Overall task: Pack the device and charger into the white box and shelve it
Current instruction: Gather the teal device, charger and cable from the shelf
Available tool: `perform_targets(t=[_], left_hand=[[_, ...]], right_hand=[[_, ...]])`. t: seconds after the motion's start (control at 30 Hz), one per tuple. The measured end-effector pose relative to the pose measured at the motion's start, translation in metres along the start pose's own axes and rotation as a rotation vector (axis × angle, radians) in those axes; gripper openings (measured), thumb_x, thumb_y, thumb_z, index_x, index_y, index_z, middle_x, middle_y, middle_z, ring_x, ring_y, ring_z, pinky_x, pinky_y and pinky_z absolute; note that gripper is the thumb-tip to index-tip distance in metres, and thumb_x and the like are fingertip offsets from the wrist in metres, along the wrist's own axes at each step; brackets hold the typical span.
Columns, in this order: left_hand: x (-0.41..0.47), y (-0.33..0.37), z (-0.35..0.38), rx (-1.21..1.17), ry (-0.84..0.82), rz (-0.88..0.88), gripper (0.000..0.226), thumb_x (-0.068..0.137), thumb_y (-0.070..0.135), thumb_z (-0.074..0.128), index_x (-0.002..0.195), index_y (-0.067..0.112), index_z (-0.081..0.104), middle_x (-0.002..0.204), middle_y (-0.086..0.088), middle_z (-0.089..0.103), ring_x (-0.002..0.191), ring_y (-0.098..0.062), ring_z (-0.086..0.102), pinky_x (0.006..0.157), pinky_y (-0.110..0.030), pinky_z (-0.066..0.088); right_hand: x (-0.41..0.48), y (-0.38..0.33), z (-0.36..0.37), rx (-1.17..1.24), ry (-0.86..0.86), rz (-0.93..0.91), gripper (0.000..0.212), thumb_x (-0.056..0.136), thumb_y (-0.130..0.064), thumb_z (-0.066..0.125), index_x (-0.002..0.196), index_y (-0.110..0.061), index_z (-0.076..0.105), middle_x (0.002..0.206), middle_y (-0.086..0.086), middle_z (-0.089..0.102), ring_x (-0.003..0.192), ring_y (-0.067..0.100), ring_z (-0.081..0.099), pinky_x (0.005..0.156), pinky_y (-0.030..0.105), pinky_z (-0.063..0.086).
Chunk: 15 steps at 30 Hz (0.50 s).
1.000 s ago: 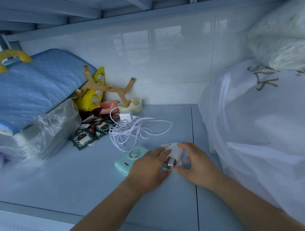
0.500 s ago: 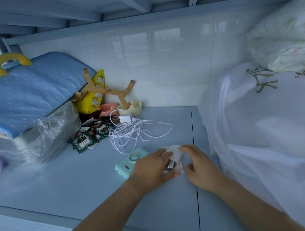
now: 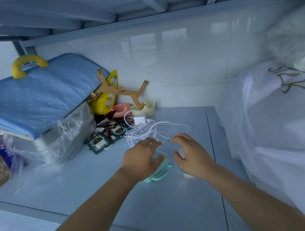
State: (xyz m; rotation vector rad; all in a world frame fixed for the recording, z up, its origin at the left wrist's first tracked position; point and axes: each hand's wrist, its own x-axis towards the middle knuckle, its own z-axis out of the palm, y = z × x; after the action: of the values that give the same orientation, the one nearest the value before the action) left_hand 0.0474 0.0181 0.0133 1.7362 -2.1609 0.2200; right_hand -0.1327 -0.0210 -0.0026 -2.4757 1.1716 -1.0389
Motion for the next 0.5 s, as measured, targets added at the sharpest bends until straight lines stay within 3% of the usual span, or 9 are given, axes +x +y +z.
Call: perform_targets(t=[0.23,0.37,0.5], left_hand=[[0.029,-0.041,-0.005,0.041,0.026,0.01,0.046,0.088,0.043,0.048,0.13,0.027,0.046,0.139,0.003,0.043,0.125,-0.019,0.043,0.093,-0.034,0.046],[0.049,-0.063,-0.004,0.088,0.003,0.044,0.049,0.086,0.039,0.051,0.132,0.024,0.044,0.139,-0.001,0.041,0.125,-0.022,0.041,0.097,-0.039,0.042],[0.056,-0.087,0.002,0.061,-0.017,0.08,0.054,0.086,0.038,0.053,0.136,0.022,0.038,0.143,-0.001,0.035,0.128,-0.021,0.037,0.096,-0.04,0.044]], right_hand=[[0.035,-0.014,0.015,-0.032,0.05,0.06,0.042,0.081,-0.015,0.061,0.12,-0.006,0.05,0.127,0.011,0.047,0.114,0.027,0.05,0.09,0.033,0.043],[0.057,-0.013,0.025,-0.148,0.063,0.089,0.061,0.082,-0.023,0.061,0.137,-0.015,0.034,0.143,0.01,0.03,0.126,0.028,0.037,0.093,0.04,0.044],[0.085,-0.016,0.042,-0.269,-0.047,0.095,0.069,0.082,-0.033,0.062,0.141,-0.028,0.027,0.15,0.007,0.017,0.133,0.029,0.024,0.096,0.047,0.041]])
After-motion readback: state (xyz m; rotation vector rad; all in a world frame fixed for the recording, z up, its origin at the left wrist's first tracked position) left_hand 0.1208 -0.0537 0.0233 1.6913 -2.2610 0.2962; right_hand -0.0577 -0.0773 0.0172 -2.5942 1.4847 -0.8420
